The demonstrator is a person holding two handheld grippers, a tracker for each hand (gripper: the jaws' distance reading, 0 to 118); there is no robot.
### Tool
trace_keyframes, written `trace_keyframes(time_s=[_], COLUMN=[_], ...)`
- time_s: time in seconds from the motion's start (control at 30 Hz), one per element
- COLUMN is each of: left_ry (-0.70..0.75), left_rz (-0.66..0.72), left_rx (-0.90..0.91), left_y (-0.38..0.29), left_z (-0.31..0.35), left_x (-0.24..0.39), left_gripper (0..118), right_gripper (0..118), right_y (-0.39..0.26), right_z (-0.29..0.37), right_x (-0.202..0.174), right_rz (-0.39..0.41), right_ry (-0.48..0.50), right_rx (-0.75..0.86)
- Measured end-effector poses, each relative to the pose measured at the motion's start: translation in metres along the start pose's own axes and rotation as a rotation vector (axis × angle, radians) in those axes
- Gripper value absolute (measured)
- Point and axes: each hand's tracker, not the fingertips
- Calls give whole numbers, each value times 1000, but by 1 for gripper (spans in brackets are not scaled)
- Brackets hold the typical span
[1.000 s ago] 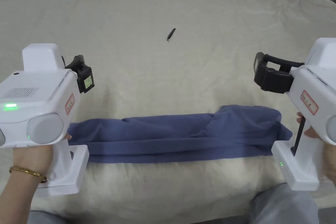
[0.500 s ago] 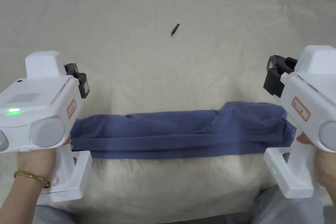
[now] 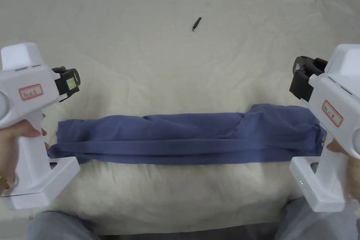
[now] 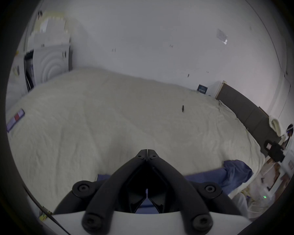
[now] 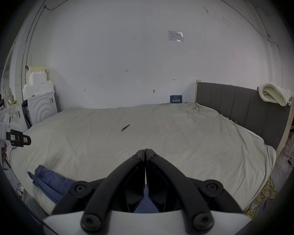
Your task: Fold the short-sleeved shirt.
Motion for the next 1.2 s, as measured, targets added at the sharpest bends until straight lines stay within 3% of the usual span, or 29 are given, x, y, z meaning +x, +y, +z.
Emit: trace_keyframes(time_s=[0.03, 0.07, 0.1, 0.13, 0.17, 0.67, 0.83, 0.93, 1.1, 1.17, 1.2], left_ry=[-9, -20, -4, -8, -7, -10, -3, 40, 120, 152, 158], left_rz=[21, 35, 42, 32, 40, 192, 254, 204, 74, 15, -1], left_rx=[-46, -96, -126, -120, -155, -544, -558, -552, -562, -567, -570], left_y=[4, 6, 6, 6, 5, -34, -45, -46, -46, -49, -50], left_z=[-3, -6, -8, -11, -14, -76, -84, -83, -79, -78, -78], left_x=[-9, -16, -24, -32, -39, -104, -104, -93, -77, -69, -62], left_gripper=[24, 47, 86, 110, 118, 118, 107, 94, 61, 42, 39], right_gripper=[0, 0, 0, 0, 0, 0, 0, 0, 0, 0, 0], right_y=[0, 1, 1, 2, 2, -2, -6, -9, -12, -12, -12], right_z=[-1, -2, -2, -3, -4, -8, -8, -5, -2, -1, 0], right_x=[-1, -2, -3, -4, -5, -2, 2, 4, 7, 7, 8], right_rz=[1, 2, 7, 15, 25, 20, 9, 6, 8, 6, 6], right_ry=[2, 3, 3, 0, 0, -24, -35, -43, -54, -56, -55], right_rx=[-2, -4, -6, -8, -12, -45, -62, -71, -75, -75, -74])
